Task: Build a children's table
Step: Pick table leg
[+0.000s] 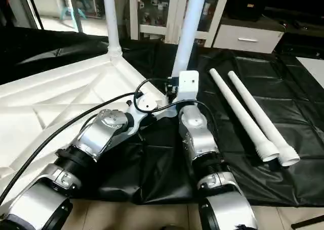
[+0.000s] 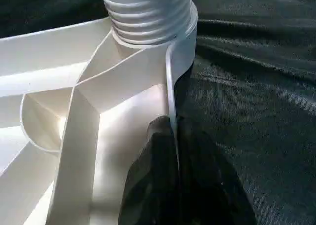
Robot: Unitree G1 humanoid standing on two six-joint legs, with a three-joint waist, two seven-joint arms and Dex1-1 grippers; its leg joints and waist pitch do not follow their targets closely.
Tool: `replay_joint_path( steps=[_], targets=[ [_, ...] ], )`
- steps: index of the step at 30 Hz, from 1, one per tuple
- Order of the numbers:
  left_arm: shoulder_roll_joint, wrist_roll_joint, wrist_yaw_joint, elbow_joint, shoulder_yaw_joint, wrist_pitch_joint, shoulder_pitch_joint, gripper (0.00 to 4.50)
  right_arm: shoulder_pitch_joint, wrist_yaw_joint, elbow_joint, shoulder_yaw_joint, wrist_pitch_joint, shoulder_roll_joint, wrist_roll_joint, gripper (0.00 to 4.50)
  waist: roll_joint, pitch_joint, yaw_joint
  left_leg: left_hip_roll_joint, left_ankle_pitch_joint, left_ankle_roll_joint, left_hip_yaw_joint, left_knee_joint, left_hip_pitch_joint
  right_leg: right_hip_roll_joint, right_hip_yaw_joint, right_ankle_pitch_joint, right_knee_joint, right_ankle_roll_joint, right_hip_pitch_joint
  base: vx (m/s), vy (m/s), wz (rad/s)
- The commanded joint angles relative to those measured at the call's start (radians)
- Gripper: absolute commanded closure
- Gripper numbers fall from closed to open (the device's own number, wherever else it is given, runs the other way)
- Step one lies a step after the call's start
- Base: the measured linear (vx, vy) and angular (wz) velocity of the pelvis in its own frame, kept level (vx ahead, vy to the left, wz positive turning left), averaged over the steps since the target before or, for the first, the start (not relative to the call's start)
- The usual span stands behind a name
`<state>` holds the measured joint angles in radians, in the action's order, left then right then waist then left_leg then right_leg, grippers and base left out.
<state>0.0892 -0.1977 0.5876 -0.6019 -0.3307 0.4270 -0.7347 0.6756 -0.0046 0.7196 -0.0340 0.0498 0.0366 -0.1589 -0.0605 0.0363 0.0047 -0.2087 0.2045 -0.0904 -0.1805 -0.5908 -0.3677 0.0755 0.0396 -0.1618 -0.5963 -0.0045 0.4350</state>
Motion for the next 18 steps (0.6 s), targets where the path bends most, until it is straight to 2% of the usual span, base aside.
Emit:
replay_joint_path(
  steps=[1, 2, 3, 4, 6, 8, 9, 10, 17, 18],
  targets=[
    [0.003, 0.01, 0.012, 0.094, 0.013, -0.013, -0.032, 4.5, -0.035, -0.013, 0.106, 0.042, -0.048, 0.033, 0.027, 2.69, 0.011, -0.062, 0.011, -0.011, 0.102, 0.065, -0.006, 0.064, 0.009, 0.041, -0.029, 0.016, 0.041, -0.251, -0.072, 0.0, 0.0, 0.0],
    [0.003, 0.011, 0.01, 0.092, 0.013, -0.014, -0.034, 4.5, -0.032, -0.004, 0.105, 0.039, -0.041, 0.034, 0.027, 2.69, 0.011, -0.063, 0.011, -0.01, 0.095, 0.067, -0.005, 0.063, 0.009, 0.041, -0.029, 0.027, 0.039, -0.252, -0.072, 0.0, 0.0, 0.0],
    [0.004, 0.012, 0.01, 0.091, 0.012, -0.015, -0.035, 4.5, -0.03, 0.002, 0.106, 0.038, -0.034, 0.035, 0.026, 2.13, 0.01, -0.063, 0.011, -0.009, 0.085, 0.072, -0.006, 0.062, 0.008, 0.041, -0.029, 0.044, 0.038, -0.256, -0.073, 0.0, 0.0, 0.0],
    [0.004, 0.013, 0.01, 0.09, 0.012, -0.016, -0.036, 4.5, -0.027, 0.009, 0.106, 0.036, -0.029, 0.036, 0.026, 1.99, 0.009, -0.064, 0.012, -0.008, 0.081, 0.076, -0.007, 0.061, 0.008, 0.042, -0.029, 0.051, 0.038, -0.26, -0.074, 0.0, 0.0, 0.0],
    [0.005, 0.013, 0.009, 0.088, 0.012, -0.016, -0.036, 4.5, -0.023, 0.04, 0.1, 0.036, -0.019, 0.034, 0.014, 1.93, 0.009, -0.065, 0.014, -0.008, 0.073, 0.084, -0.008, 0.059, 0.01, 0.042, -0.029, 0.063, 0.036, -0.269, -0.074, 0.0, 0.0, 0.0],
    [0.007, 0.014, 0.01, 0.083, 0.013, -0.02, -0.039, 4.5, -0.025, 0.077, 0.074, 0.024, -0.018, 0.039, 0.011, 1.65, 0.009, -0.068, 0.021, -0.008, 0.05, 0.098, -0.009, 0.056, 0.009, 0.042, -0.03, 0.1, 0.032, -0.283, -0.076, 0.0, 0.0, 0.0],
    [0.011, 0.014, 0.011, 0.075, 0.014, -0.024, -0.042, 4.5, -0.028, 0.094, 0.055, 0.014, -0.019, 0.045, 0.016, 1.58, 0.007, -0.068, 0.023, -0.007, 0.028, 0.11, -0.009, 0.055, 0.005, 0.043, -0.03, 0.13, 0.028, -0.288, -0.079, 0.0, 0.0, 0.0],
    [0.012, 0.014, 0.011, 0.072, 0.015, -0.027, -0.044, 4.5, -0.03, 0.101, 0.047, 0.013, -0.022, 0.046, 0.014, 1.57, 0.008, -0.067, 0.026, -0.007, 0.011, 0.121, -0.009, 0.053, 0.007, 0.043, -0.03, 0.144, 0.026, -0.294, -0.078, 0.0, 0.0, 0.0],
    [0.027, 0.017, 0.012, 0.052, 0.02, -0.039, -0.053, 4.5, -0.07, 0.151, -0.054, 0.002, -0.046, 0.062, 0.005, 0.98, 0.008, -0.065, 0.036, -0.008, 0.003, 0.136, -0.01, 0.051, 0.01, 0.043, -0.03, 0.121, 0.028, -0.297, -0.079, 0.0, 0.0, 0.0],
    [0.028, 0.017, 0.013, 0.051, 0.02, -0.04, -0.054, 4.5, -0.075, 0.154, -0.062, 0.001, -0.046, 0.064, 0.007, 0.79, 0.008, -0.065, 0.036, -0.009, 0.002, 0.134, -0.009, 0.052, 0.009, 0.043, -0.03, 0.116, 0.027, -0.297, -0.079, 0.0, 0.0, 0.0]
  ],
)
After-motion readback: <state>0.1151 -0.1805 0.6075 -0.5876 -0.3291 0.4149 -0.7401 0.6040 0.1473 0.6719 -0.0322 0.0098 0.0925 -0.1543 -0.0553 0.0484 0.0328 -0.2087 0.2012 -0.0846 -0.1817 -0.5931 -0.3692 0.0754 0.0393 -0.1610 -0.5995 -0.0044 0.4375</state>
